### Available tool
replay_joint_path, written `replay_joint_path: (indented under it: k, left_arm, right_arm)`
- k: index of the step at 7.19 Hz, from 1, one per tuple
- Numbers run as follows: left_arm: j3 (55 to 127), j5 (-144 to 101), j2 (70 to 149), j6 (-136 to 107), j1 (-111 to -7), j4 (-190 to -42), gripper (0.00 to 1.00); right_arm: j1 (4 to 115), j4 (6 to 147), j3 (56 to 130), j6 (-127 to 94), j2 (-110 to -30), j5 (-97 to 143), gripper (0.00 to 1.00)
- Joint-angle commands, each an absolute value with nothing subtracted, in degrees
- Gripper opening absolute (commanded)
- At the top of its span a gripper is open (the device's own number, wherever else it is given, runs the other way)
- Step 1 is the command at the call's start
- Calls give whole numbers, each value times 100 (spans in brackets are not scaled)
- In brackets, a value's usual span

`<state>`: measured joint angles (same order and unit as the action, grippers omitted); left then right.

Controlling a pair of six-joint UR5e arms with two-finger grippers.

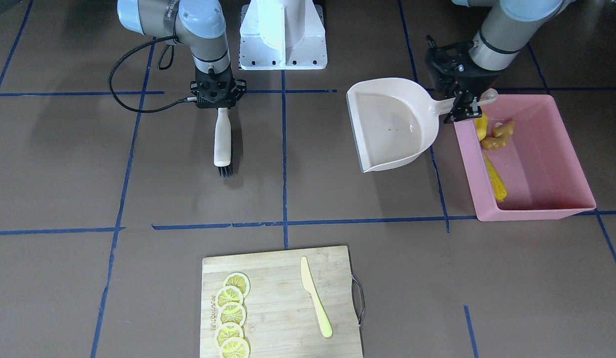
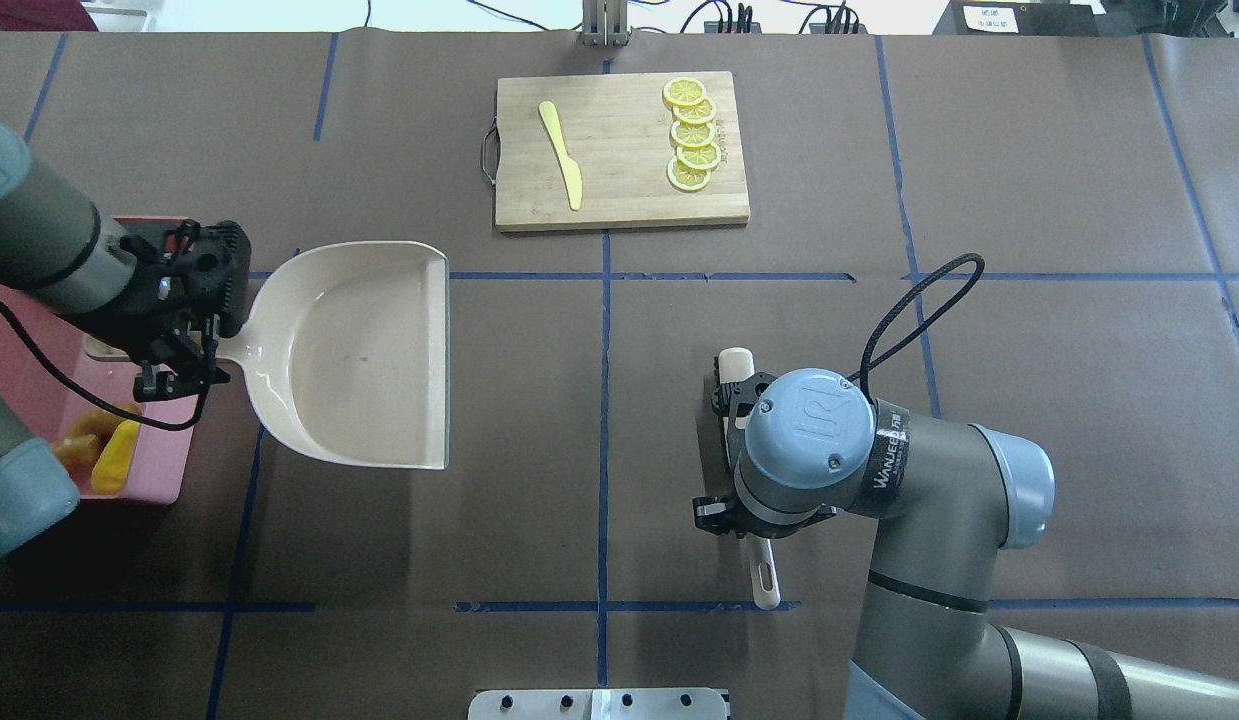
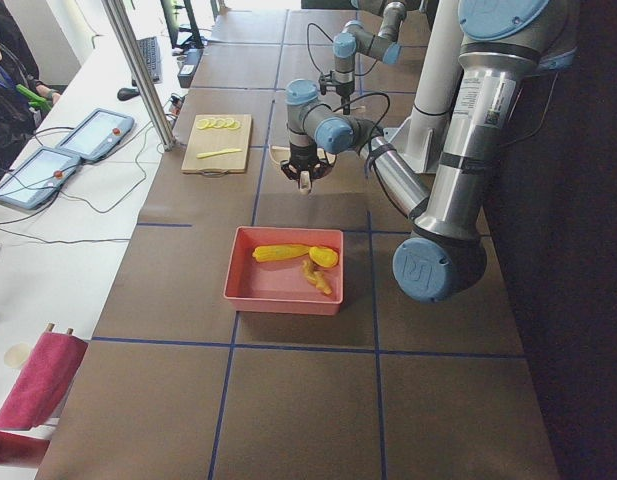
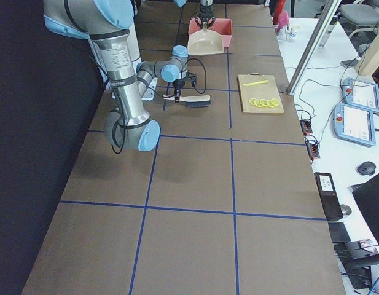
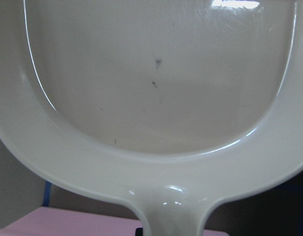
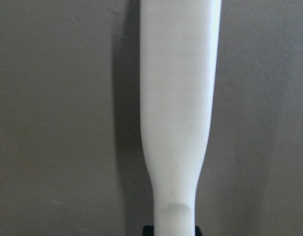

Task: Sweep and dump trash into bin
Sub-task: 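Bring the empty dustpan back and set it on the table with the left gripper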

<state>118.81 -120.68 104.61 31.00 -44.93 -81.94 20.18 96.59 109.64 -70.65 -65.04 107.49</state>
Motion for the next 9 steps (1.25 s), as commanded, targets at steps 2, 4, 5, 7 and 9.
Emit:
replay_joint_path:
  k: [2, 4, 5, 7, 9]
  left_arm:
    - [11373, -11631, 10960, 2813, -3719, -8313, 5]
    - [10867, -11461, 11047, 2324, -3403, -9083, 5]
    - [10567, -11348, 11126, 2077, -3236, -9479, 5]
    - [10450, -11312, 11232, 2013, -3165, -9501, 5]
    - [10389, -11294, 11346, 1855, -3016, -9484, 5]
  right_arm:
    - [2021, 9659, 10978, -7084, -6504, 10749, 0]
    - [2021, 9659, 10986, -7084, -6495, 10740, 0]
    - [2021, 9659, 10986, -7084, -6495, 10749, 0]
    - [2021, 9659, 10986, -7101, -6495, 10740, 0]
    - [2021, 9659, 10995, -7119, -6495, 10749, 0]
